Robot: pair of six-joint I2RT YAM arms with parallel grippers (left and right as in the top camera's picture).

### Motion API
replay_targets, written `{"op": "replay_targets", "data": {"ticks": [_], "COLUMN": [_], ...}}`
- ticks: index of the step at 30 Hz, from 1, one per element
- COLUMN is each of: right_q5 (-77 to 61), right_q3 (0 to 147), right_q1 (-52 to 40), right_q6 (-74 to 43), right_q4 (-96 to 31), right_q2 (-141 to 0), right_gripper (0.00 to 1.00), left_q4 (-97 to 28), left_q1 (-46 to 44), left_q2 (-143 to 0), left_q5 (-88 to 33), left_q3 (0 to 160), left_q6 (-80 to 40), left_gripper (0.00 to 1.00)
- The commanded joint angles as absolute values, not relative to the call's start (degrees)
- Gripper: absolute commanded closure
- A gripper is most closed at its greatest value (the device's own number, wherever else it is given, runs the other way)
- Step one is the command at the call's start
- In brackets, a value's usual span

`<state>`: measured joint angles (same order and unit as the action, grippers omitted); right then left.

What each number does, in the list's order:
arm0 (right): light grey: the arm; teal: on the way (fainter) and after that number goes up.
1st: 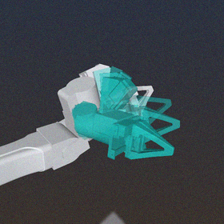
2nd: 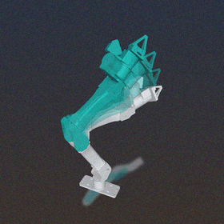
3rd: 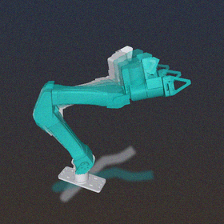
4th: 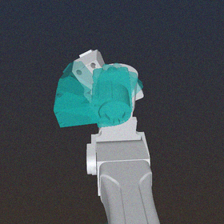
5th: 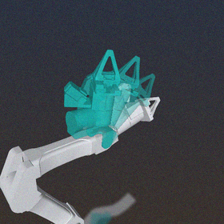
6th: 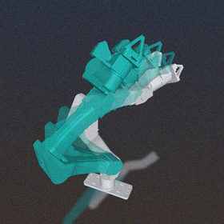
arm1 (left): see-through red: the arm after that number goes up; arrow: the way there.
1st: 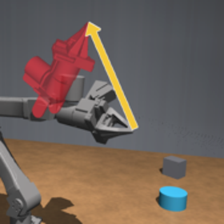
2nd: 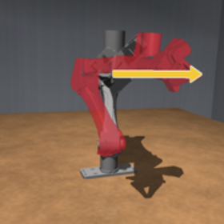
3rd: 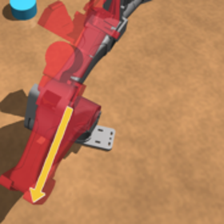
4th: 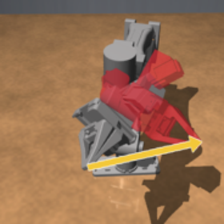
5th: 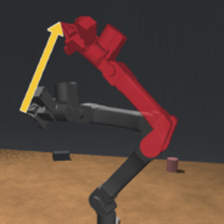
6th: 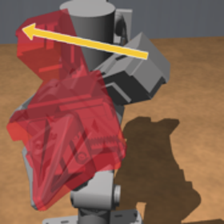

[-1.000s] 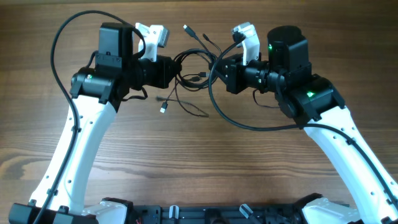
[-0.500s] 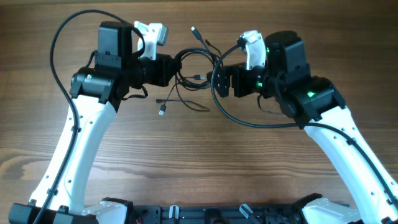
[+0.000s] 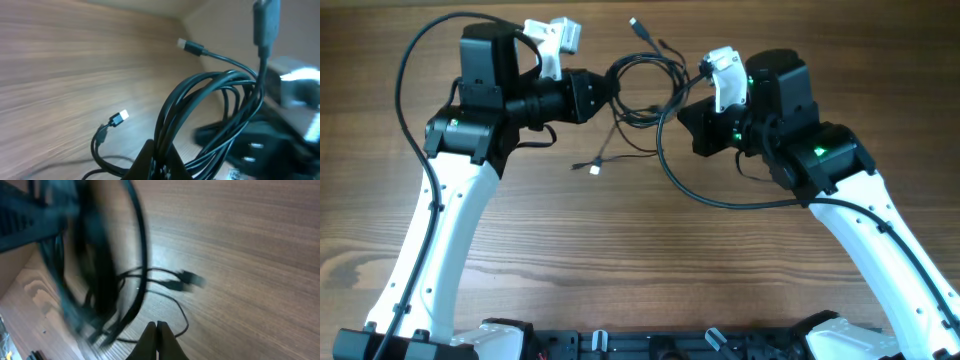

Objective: Untangle cables

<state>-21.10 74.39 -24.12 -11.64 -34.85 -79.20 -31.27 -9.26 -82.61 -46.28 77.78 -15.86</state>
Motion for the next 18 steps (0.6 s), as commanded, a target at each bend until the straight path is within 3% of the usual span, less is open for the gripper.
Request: {"op": "replay_targets", "data": {"ticks": [1, 6, 9, 14, 18], "right_q5": [-20.62, -20.64, -21.58, -24.82, -30.63], "right_q3": [75.16, 75.16, 75.16, 75.16, 75.16], "right_q1": [-24.05, -24.05, -24.05, -24.05, -24.05], "right_q6": [-10.59, -10.5, -10.28, -7.42, -6.04], "right_q4": [-32.73, -29.8, -29.91, -27.9, -23.38], "right_q2": [-79.42, -79.42, -79.42, -79.42, -79.42], "right_gripper": [0.96, 0.96, 0.95, 0.95, 0.95], "left_q4": [-28.27, -25.76, -26.35, -30.74, -33.8], "left_q1": [-9.13, -8.38, -5.21, 2.39, 5.15], "left_q2": [-79.2, -76.16, -74.54, -74.35, -74.35], "left_q5": [-55.72, -55.16, -43.09, -34.06, -33.98], "left_q3": [77.69, 77.67, 77.67, 77.67, 77.67], "left_q6": [-20.1, -20.97, -24.53, -24.73, -24.69], "left_gripper": [0.96, 0.96, 0.96, 0.96, 0.96]}}
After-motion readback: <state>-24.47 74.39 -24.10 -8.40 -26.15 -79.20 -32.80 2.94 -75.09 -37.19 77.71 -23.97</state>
